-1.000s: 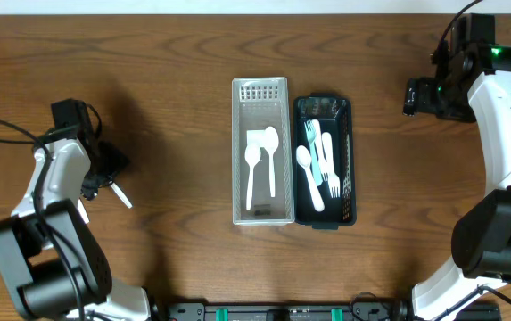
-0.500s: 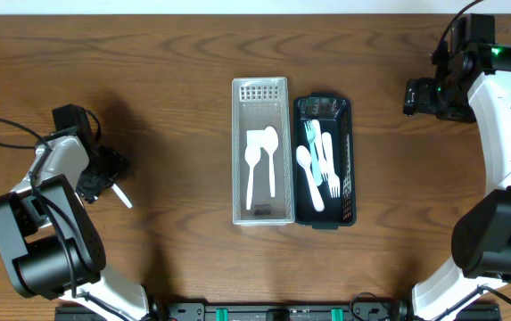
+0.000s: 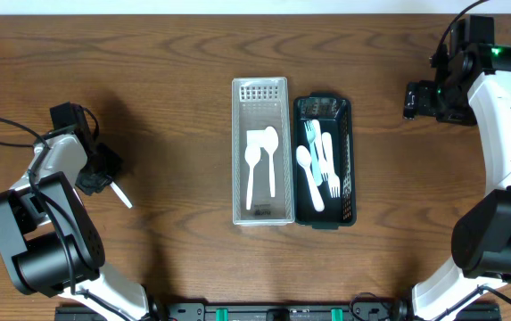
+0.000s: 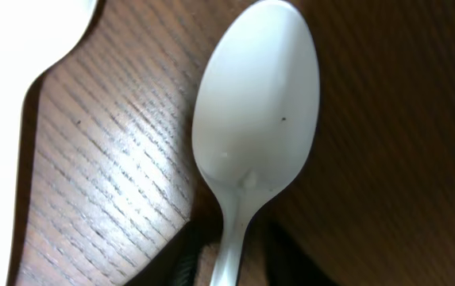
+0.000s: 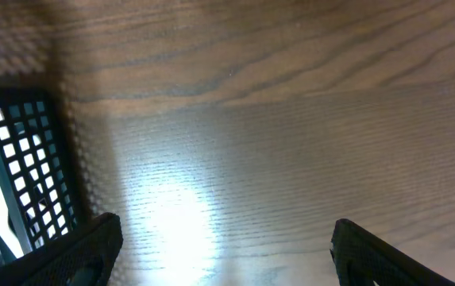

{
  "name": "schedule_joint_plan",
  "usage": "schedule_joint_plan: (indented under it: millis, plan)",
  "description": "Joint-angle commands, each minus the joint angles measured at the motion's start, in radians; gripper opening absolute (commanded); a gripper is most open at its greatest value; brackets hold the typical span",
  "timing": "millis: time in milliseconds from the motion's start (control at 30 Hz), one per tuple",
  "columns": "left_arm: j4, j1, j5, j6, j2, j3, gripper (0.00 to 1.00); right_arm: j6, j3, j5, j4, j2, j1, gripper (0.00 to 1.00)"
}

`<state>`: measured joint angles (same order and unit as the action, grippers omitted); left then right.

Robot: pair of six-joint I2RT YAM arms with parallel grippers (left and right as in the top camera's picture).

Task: Pack container
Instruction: 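Move the left gripper back to the spoons and grasp one, then place the spoon into the clear caddy with the left gripper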

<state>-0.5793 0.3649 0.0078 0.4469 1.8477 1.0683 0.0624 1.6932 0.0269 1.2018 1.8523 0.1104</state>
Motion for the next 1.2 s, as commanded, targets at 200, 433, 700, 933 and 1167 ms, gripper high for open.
schedule_joint_plan:
  millis: [200, 433, 700, 933, 1167]
  plan:
    - [-0.01, 0.008, -0.015, -0.005, 0.06, -0.024, 0.09, -0.016, -0.002, 0.011, 0.013, 0.009, 0.008, 0.88]
    - [-0.036, 0.0, -0.015, -0.009, 0.033, -0.018, 0.06, -0.016, -0.002, 0.011, 0.013, 0.009, 0.008, 0.87]
    - [-0.167, -0.121, 0.021, -0.092, -0.153, 0.082, 0.06, -0.016, -0.002, 0.011, -0.002, 0.009, 0.008, 0.88]
    - [-0.311, -0.379, 0.094, -0.098, -0.354, 0.227, 0.06, -0.016, -0.002, 0.011, -0.013, 0.009, 0.008, 0.88]
    - [-0.295, -0.697, 0.098, -0.094, -0.402, 0.28, 0.06, -0.015, -0.002, 0.01, -0.013, 0.009, 0.008, 0.88]
